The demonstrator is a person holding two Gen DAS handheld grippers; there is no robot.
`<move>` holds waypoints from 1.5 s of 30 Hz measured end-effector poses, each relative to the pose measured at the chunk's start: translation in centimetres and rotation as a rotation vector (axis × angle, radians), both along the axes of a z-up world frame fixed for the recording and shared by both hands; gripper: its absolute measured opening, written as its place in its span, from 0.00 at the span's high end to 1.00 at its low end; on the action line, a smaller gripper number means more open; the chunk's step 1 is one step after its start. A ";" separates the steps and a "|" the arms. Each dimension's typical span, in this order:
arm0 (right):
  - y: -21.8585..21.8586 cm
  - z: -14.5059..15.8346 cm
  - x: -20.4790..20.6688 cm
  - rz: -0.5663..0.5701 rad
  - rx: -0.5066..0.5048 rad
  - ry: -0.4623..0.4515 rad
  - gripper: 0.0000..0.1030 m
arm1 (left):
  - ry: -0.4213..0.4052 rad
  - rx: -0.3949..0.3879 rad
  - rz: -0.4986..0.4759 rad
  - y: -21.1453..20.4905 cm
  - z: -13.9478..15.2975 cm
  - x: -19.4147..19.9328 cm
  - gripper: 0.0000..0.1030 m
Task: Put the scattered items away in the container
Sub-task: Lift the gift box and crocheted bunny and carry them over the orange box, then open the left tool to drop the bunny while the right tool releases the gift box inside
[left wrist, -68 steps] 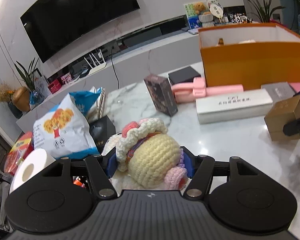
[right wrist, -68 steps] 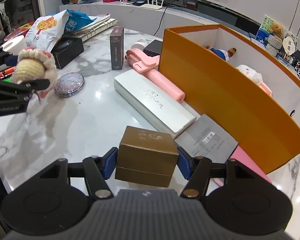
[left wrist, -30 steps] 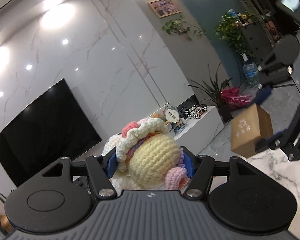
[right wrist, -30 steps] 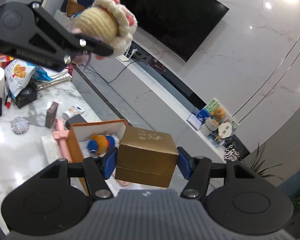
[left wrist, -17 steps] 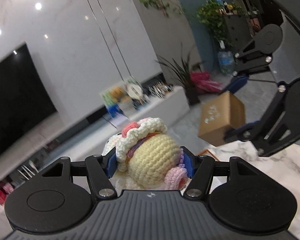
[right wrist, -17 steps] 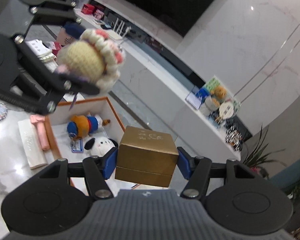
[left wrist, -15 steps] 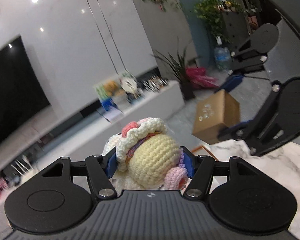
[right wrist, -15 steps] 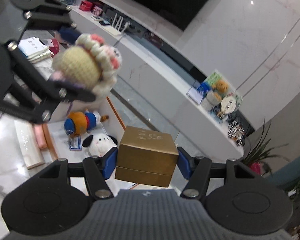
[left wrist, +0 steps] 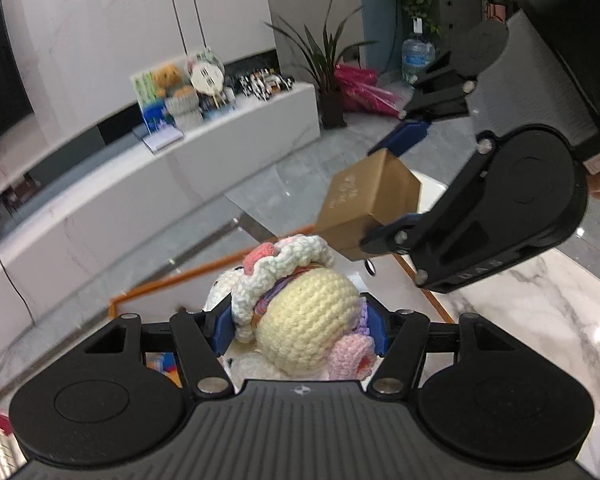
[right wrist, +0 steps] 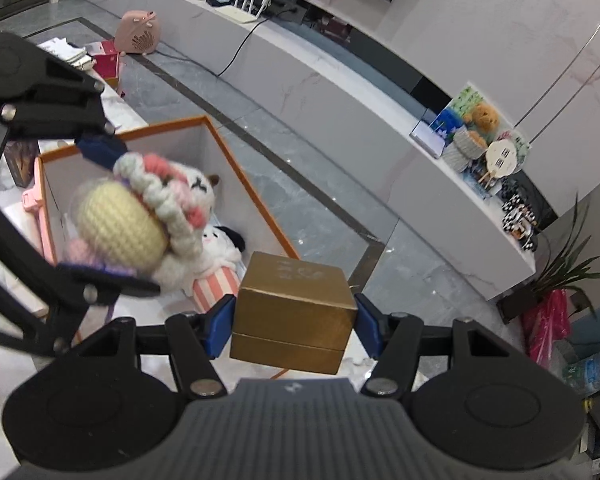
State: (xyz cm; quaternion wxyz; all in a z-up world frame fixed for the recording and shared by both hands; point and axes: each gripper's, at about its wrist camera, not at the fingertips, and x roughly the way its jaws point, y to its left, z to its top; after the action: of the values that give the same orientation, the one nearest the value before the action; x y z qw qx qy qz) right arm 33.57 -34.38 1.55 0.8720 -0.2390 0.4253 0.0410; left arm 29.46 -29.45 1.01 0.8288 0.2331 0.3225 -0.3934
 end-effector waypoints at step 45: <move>-1.4 -13.5 6.5 0.112 -0.024 0.204 0.37 | 0.299 0.183 0.058 -3.2 -10.0 2.8 0.25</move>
State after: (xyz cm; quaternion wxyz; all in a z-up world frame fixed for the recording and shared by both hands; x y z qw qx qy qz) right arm 40.09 -35.82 -11.96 0.8177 -0.2671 0.4982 0.1086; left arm 32.23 -32.61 -8.96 0.7580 0.2371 0.4830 -0.3687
